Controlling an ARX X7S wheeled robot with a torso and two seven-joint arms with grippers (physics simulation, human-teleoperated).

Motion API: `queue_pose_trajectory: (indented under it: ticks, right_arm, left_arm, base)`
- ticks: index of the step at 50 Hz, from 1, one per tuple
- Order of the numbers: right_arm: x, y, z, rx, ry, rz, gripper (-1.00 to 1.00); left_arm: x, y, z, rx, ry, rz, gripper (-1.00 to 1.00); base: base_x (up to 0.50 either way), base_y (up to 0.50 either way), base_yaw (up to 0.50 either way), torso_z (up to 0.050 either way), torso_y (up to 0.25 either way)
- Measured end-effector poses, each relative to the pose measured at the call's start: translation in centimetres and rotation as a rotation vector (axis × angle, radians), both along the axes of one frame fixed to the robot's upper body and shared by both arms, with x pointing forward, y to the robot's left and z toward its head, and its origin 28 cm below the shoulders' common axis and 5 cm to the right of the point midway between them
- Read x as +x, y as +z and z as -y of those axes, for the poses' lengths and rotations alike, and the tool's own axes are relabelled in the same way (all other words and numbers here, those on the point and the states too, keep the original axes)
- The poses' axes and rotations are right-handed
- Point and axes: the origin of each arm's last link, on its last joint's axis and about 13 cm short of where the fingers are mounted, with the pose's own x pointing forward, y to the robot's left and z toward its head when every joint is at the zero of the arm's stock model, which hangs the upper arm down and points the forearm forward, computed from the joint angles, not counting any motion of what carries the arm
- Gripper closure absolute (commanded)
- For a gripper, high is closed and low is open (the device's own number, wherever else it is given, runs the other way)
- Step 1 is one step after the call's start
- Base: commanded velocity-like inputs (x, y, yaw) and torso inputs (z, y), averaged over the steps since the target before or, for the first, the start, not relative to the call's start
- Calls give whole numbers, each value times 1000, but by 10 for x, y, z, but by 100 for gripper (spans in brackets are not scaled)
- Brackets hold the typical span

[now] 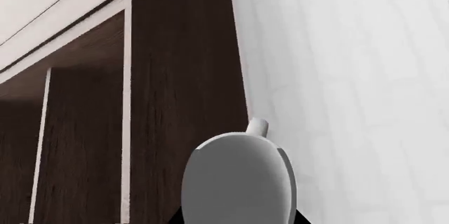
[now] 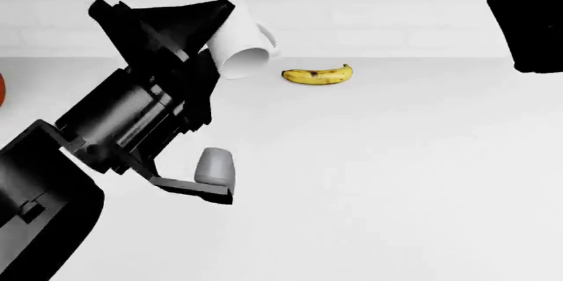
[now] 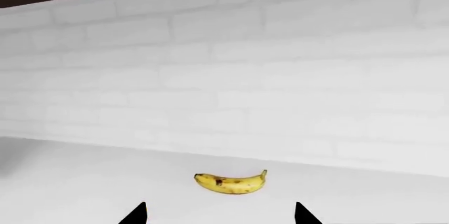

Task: A wet mug is on the counter and needs to be dried. Pick it up and place it upside down in the open cabinet.

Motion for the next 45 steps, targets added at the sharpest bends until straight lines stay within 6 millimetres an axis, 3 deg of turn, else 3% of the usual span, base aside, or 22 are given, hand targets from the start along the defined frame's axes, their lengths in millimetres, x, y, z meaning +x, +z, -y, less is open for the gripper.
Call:
queue_pose_trajectory:
  ticks: [13, 30, 45]
  right_arm:
    - [1, 1, 11, 17, 61, -47, -100]
    - [5, -1, 18, 22, 293, -155, -100]
    - [12, 5, 20, 1, 485, -252, -100]
  left_arm:
    - [5, -7, -13, 232, -25, 255, 100]
    - [-8, 20, -15, 304, -125, 586, 100]
    - [-21, 33, -15, 353, -183, 718, 100]
  base:
    - [0, 0, 0, 0, 0]
    - [0, 0, 0, 0, 0]
    - [0, 0, 0, 0, 0]
